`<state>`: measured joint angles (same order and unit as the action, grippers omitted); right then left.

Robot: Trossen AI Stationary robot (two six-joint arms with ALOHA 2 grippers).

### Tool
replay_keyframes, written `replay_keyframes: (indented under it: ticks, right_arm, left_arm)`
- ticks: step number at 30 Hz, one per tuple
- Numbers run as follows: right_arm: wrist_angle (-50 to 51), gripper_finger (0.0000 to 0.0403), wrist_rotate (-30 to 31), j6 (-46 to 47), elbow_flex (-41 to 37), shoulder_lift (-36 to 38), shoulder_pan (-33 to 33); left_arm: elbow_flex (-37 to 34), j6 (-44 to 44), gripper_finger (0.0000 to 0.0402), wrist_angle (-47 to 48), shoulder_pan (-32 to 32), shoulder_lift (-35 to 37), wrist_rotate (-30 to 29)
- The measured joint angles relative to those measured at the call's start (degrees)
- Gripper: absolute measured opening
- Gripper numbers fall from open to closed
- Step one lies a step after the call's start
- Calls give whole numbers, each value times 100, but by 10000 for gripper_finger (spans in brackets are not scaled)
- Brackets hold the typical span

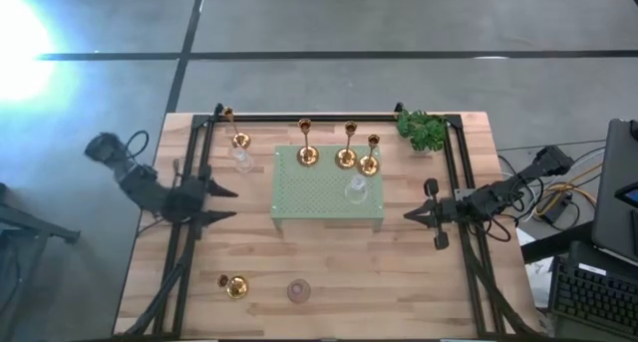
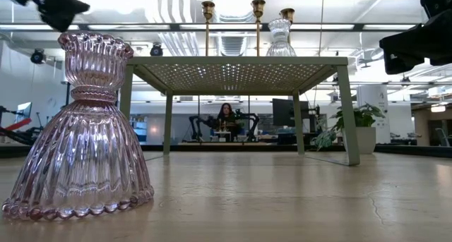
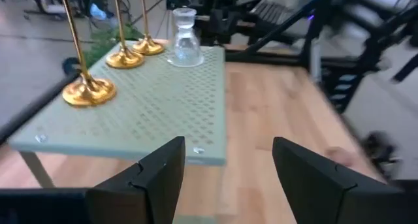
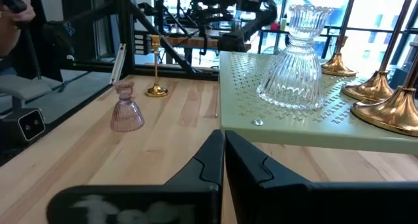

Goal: Pick & Place candle stick holders
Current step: Put the gold candle stand on the shelf

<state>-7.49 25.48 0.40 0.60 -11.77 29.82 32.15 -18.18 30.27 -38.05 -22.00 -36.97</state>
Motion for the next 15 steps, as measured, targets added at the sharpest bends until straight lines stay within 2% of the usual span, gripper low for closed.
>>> replay_keyframes:
  ticks: [3,7,12,15]
  right_arm:
    - [-1,9,1,-1,0,0,1]
    - [9,9,1,0,0,2,0]
    - [8,9,0,-1,0,-1,1]
    - [8,9,1,-1,0,-2,2]
  left_arm:
    - [90,-763,236,438,-720,-58,-310]
    - [23,-1667,236,1060,-1298,-251,-240]
    - [31,-2910,236,1663,-1535,-509,-35]
    - [15,-3478,236,1936,-1543,-731,401]
